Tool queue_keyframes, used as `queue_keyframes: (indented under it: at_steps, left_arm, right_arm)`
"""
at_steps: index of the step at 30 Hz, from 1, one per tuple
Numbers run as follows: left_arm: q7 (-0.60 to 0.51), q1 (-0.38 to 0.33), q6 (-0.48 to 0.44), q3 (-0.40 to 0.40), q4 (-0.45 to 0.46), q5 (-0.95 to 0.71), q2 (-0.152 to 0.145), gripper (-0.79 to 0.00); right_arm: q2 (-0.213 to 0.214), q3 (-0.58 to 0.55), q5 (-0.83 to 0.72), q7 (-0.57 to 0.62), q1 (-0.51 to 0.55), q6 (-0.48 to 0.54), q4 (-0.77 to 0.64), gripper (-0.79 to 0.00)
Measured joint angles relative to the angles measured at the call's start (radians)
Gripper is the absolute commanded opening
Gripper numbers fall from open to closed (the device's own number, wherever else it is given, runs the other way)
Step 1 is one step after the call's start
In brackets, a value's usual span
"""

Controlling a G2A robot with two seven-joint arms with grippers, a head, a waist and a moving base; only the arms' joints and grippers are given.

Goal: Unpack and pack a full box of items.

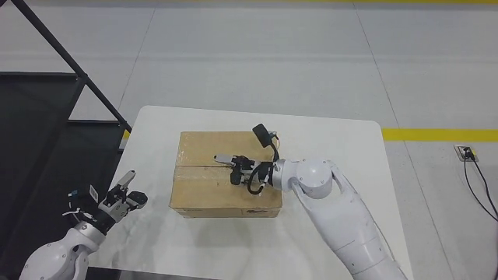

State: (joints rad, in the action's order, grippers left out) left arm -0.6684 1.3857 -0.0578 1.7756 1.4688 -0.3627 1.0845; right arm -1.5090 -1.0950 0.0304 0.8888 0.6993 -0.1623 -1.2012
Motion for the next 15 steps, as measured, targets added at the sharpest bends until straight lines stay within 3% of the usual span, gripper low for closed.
queue_keyframes:
  at_steps: [15]
  left_arm:
    - [0.003, -0.003, 0.002, -0.001, -0.002, -0.004, -0.005, 0.0]
  right_arm:
    - [0.048, -0.131, 0.007, -0.029, 0.112, -0.03, -0.12, 0.0]
